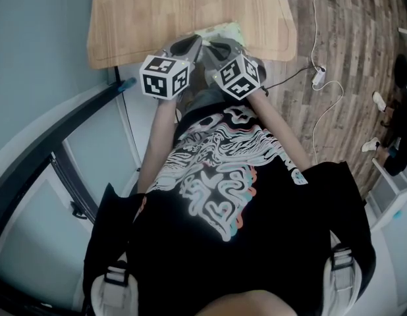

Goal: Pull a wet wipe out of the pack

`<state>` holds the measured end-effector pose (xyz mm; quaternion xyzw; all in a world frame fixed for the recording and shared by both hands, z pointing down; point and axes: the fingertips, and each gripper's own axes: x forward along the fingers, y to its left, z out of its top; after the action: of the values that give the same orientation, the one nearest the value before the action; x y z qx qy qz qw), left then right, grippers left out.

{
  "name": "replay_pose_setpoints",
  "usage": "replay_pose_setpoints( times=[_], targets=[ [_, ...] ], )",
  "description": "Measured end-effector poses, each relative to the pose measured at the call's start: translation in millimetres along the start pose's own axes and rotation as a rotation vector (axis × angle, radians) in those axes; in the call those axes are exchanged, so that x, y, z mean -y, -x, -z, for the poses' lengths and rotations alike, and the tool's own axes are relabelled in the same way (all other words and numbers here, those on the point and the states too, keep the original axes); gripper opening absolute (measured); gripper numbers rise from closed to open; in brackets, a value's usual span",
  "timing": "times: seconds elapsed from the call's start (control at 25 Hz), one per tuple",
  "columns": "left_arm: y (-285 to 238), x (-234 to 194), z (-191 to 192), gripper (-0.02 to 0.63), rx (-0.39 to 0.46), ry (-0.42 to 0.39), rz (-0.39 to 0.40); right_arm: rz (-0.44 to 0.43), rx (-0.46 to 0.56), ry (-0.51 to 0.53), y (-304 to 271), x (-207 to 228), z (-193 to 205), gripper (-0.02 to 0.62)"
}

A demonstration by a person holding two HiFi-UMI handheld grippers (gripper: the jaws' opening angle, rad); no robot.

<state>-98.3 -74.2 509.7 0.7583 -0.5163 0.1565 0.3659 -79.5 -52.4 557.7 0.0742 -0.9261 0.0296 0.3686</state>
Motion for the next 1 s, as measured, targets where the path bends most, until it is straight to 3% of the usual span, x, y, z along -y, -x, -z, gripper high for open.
replay_pose_setpoints(
  times=[1.0],
  targets=[
    [6.6,-5.1,-7.6,-0.003,0.014,0.008,-0.004,-0.021,-0.006,-0.011,-0.6,1.4,-0.8,0.026]
  ],
)
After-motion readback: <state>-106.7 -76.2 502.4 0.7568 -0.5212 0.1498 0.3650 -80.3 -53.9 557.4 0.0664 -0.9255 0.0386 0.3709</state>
